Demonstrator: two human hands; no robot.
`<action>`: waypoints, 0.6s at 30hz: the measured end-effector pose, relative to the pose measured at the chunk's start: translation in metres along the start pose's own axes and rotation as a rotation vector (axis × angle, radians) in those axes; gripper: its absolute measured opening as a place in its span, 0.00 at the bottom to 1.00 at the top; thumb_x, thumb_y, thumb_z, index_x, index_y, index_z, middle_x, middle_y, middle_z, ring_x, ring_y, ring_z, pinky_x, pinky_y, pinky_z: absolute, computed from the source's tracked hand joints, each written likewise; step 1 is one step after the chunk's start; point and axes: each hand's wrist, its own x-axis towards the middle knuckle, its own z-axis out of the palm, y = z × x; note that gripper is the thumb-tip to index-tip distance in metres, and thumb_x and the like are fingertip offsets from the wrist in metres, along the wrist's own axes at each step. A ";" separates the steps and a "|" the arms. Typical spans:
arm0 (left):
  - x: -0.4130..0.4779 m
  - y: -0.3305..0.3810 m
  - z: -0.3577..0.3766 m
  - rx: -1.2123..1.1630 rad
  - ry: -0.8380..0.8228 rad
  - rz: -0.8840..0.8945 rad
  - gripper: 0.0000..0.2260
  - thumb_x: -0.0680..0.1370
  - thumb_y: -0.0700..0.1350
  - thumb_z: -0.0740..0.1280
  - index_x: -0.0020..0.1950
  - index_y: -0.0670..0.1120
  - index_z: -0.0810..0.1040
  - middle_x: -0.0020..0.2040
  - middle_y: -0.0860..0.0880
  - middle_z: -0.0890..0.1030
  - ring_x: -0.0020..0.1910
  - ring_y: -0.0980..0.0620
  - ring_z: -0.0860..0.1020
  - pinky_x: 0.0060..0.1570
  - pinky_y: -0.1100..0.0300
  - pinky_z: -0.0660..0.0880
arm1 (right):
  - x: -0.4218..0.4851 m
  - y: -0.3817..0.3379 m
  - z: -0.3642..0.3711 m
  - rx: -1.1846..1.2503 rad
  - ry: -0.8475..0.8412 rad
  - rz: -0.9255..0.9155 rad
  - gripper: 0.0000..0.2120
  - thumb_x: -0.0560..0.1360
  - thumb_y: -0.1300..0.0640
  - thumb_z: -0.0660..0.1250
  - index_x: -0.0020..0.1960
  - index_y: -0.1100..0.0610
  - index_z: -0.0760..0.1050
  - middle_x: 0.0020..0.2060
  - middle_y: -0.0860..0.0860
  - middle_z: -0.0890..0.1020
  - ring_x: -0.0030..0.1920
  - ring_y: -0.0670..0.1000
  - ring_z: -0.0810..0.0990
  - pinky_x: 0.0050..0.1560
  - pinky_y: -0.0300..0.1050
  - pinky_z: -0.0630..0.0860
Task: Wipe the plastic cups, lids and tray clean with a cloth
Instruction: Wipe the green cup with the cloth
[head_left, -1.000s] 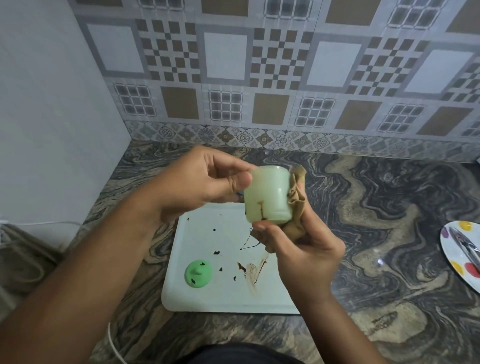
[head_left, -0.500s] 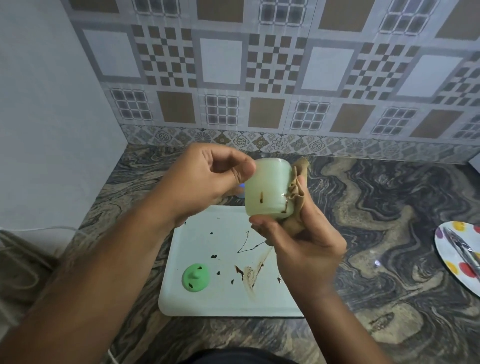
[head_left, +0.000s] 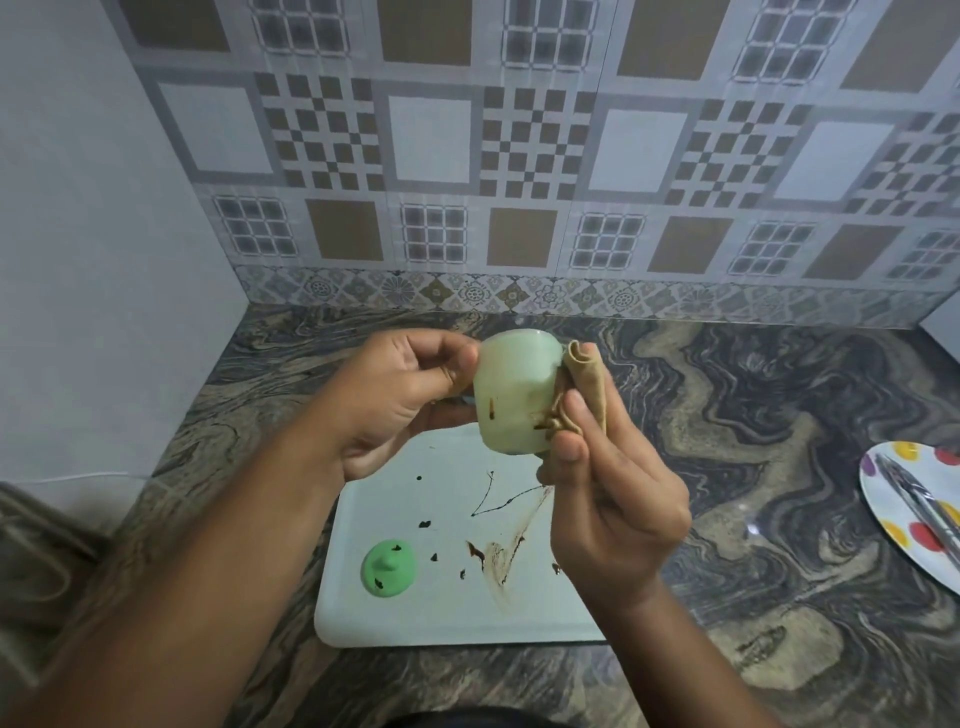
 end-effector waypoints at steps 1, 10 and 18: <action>0.000 0.000 0.000 0.006 0.005 0.011 0.09 0.71 0.43 0.68 0.46 0.39 0.81 0.41 0.44 0.83 0.40 0.51 0.83 0.39 0.59 0.81 | 0.000 0.001 0.000 -0.002 -0.030 -0.017 0.12 0.83 0.62 0.65 0.60 0.72 0.76 0.64 0.73 0.75 0.68 0.64 0.79 0.61 0.60 0.81; 0.000 0.001 -0.001 0.009 0.010 0.042 0.08 0.72 0.42 0.68 0.47 0.38 0.80 0.40 0.47 0.84 0.40 0.52 0.84 0.40 0.60 0.81 | 0.005 0.000 0.001 -0.038 0.061 -0.002 0.10 0.81 0.66 0.66 0.59 0.71 0.76 0.63 0.71 0.76 0.66 0.58 0.81 0.63 0.50 0.80; -0.001 0.002 -0.001 0.064 0.062 0.088 0.07 0.71 0.43 0.70 0.45 0.41 0.82 0.41 0.46 0.84 0.42 0.53 0.83 0.42 0.61 0.81 | 0.006 -0.003 0.005 0.001 -0.056 -0.030 0.10 0.81 0.63 0.68 0.58 0.70 0.78 0.63 0.73 0.76 0.68 0.63 0.79 0.65 0.51 0.79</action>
